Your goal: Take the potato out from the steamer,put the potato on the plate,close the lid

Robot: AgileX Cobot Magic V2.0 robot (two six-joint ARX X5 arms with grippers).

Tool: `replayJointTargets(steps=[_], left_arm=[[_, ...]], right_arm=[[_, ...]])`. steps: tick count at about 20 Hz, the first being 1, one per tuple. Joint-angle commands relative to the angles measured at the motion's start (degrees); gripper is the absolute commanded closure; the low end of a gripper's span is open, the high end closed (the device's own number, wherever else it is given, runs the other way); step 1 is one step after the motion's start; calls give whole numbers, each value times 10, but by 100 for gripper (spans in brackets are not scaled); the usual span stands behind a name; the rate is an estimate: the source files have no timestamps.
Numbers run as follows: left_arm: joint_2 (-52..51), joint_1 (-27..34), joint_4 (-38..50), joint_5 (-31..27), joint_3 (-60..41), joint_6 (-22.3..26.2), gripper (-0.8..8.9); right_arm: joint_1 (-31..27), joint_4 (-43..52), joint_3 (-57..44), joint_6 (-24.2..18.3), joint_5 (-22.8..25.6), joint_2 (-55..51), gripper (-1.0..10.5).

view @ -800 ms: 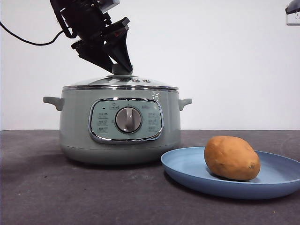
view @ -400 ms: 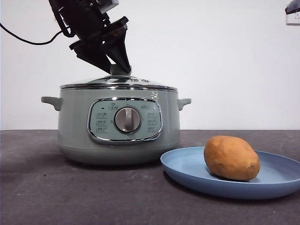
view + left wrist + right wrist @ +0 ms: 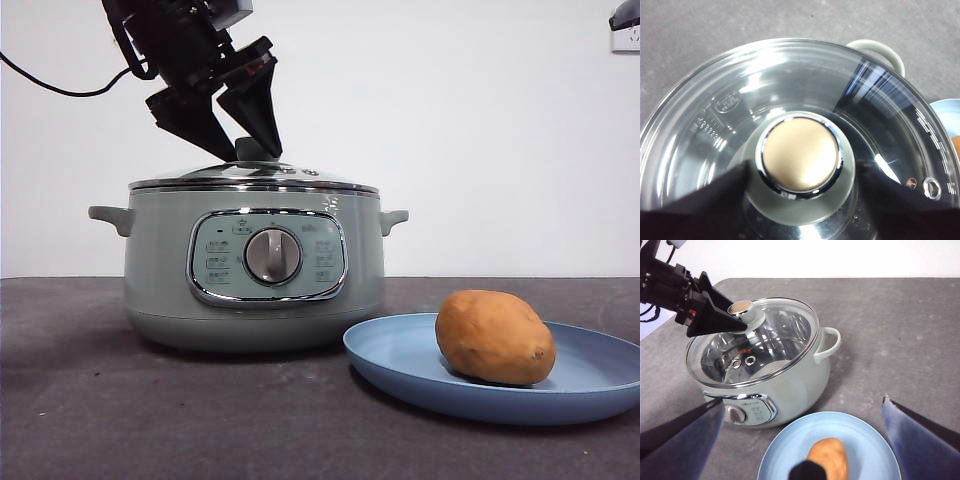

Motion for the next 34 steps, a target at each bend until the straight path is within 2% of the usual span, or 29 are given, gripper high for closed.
replayJointTargets(steps=[1, 10, 14, 19, 20, 22, 23, 24, 26, 27, 28, 34], left_arm=[[-13, -1, -3, -1, -2, 3, 153], [-112, -2, -43, 1, -2, -25, 153], [-177, -2, -110, 6, -2, -25, 154], [-255, -2, -221, 61, -2, -39, 167], [-266, -2, -237, 66, -2, -40, 205], [-289, -2, -272, 75, -2, -40, 393], [-297, -2, -285, 76, -2, -40, 492], [-307, -2, -299, 78, -2, -40, 642], [-317, -2, -315, 78, -2, -40, 844], [-320, -2, -322, 78, -2, -40, 817], [-324, -2, -328, 78, -2, -40, 820], [-327, -2, -341, 77, -2, -40, 818]], right_arm=[[1, -3, 3, 4, -1, 0, 348], [1, -34, 4, 4, -21, 0, 349], [2, -66, 5, 10, -66, 1, 352], [2, -126, 7, 16, -116, 1, 364], [2, -134, 7, 16, -125, 1, 398], [2, -150, 7, 18, -148, 1, 529], [2, -154, 7, 19, -153, 1, 599], [2, -158, 7, 19, -164, 0, 697], [2, -158, 7, 19, -177, 0, 855], [2, -157, 7, 19, -183, 1, 945], [2, -156, 7, 19, -183, 1, 958], [2, -156, 7, 19, -179, 0, 945]])
